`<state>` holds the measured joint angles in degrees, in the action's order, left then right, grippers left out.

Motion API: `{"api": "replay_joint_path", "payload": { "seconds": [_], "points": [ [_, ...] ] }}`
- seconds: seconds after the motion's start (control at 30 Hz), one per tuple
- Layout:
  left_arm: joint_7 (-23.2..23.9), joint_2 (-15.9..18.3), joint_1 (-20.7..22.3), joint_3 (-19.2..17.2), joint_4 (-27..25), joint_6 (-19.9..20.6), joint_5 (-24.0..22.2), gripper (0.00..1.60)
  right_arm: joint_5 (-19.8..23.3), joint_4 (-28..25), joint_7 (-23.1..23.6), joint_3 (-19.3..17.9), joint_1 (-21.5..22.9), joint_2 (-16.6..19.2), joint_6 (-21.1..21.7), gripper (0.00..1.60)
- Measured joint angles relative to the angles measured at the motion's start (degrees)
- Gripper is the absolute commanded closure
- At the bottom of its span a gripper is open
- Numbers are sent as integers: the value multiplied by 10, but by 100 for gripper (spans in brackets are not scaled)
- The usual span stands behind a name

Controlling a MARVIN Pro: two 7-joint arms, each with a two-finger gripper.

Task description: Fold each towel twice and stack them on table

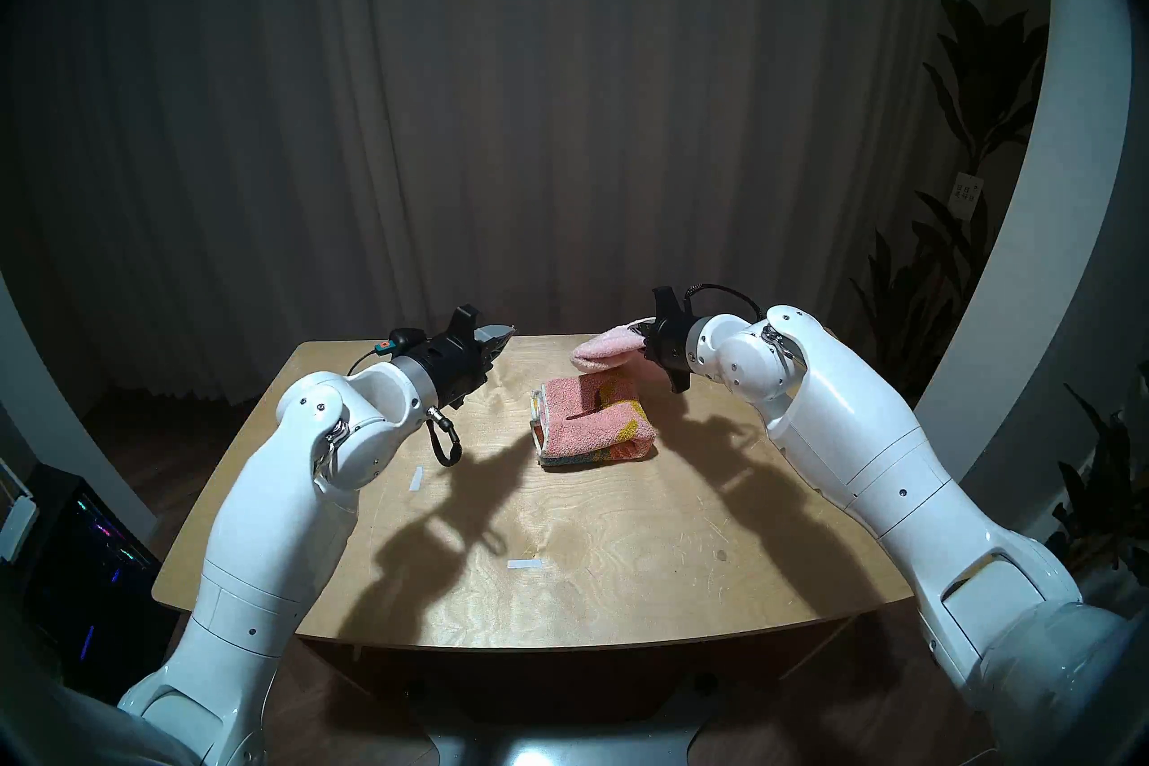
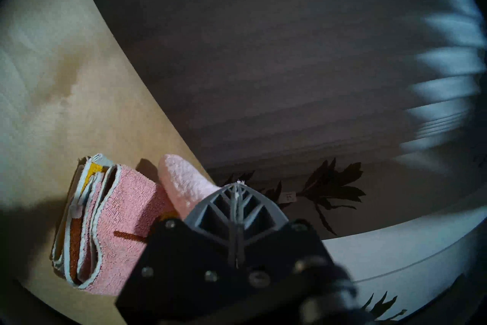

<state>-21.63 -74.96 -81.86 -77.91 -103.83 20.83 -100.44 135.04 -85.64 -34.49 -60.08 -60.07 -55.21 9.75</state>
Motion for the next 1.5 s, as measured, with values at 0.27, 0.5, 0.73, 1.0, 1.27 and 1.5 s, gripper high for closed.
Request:
{"api": "replay_joint_path", "payload": {
  "seconds": [0.27,0.5,0.73,1.0,1.27,1.5],
  "points": [
    [26,2,-31,-29,-29,-15,-1,160,12,-1,7,11,-5,6,57,160],
    [38,12,-55,-49,-36,-20,0,160,14,-4,8,40,-13,2,82,160],
    [45,20,-74,-61,-37,-21,-2,160,-14,-13,17,67,-37,10,86,160],
    [46,25,-80,-63,-35,-12,-11,160,-45,-17,37,65,-54,28,70,160],
    [46,26,-77,-59,-30,-5,-13,160,-58,-16,39,61,-55,43,68,127],
    [43,24,-75,-57,-25,-4,-15,160,-61,-13,25,67,-47,48,85,41]
  ]
}}
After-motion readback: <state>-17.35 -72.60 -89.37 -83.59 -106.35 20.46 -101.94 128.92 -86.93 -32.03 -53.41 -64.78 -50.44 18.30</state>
